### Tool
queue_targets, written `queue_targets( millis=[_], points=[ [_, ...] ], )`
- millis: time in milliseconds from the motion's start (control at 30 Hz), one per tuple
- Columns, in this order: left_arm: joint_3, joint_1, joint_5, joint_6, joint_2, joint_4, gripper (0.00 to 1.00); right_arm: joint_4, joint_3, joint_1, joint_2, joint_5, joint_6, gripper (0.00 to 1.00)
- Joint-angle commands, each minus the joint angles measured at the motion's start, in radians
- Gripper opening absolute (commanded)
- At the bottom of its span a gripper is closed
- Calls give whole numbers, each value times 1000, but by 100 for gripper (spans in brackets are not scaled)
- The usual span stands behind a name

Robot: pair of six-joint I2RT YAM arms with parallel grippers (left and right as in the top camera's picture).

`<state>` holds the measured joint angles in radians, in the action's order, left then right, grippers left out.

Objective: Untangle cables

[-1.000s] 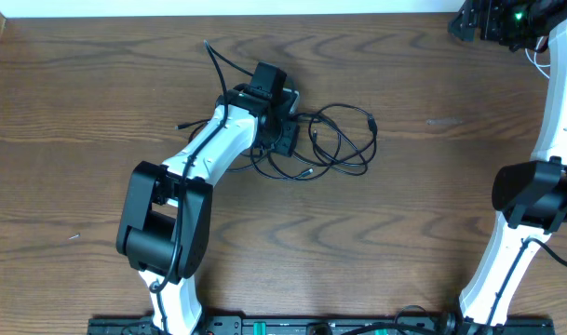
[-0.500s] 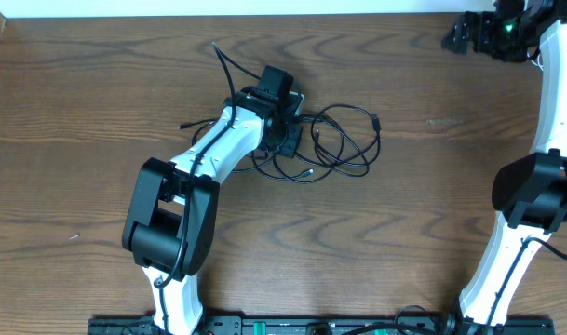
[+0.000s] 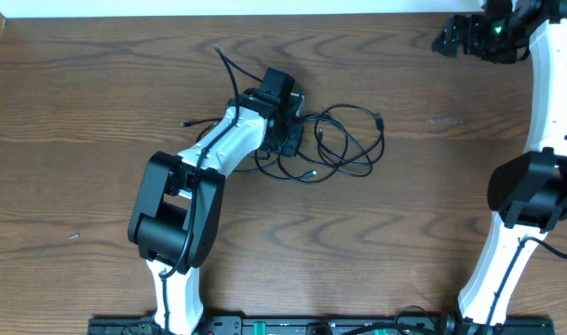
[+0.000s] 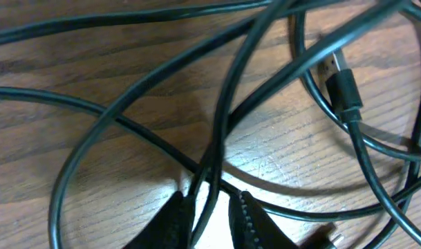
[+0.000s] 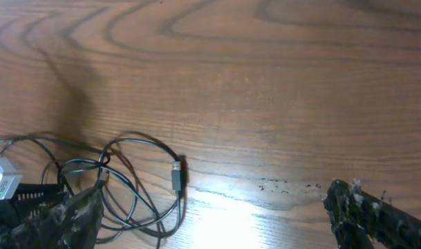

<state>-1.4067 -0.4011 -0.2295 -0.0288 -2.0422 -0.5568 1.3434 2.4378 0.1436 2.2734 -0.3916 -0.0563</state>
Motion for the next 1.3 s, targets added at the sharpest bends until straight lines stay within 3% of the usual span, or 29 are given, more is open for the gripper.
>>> queue_targets(
  millis=[0,100,433,467,567,733,1000,1267],
  points=[
    [9,-2,6,-11,-23,2,19,3,-6,-15,5,-3,-13,99],
    [4,-1,7,-14,-21,-10,8,5,-6,-24,5,-3,-13,99],
    [-39,-2,66,-14,123,-79,8,7,-7,-86,5,-3,-13,99],
    [-39,-2,87,-14,142,-79,8,6,-7,-93,5,-3,-13,99],
    [-38,-1,135,-14,164,-79,24,1,-7,-114,5,-3,-13,99],
    [-8,0,171,9,98,-63,36,0,-7,-135,5,1,-31,99],
    [-8,32,172,27,-18,-59,49,4,-7,-140,5,1,-40,99],
    [-8,90,174,28,-17,-56,50,2,-7,-139,5,1,-50,99]
  ],
)
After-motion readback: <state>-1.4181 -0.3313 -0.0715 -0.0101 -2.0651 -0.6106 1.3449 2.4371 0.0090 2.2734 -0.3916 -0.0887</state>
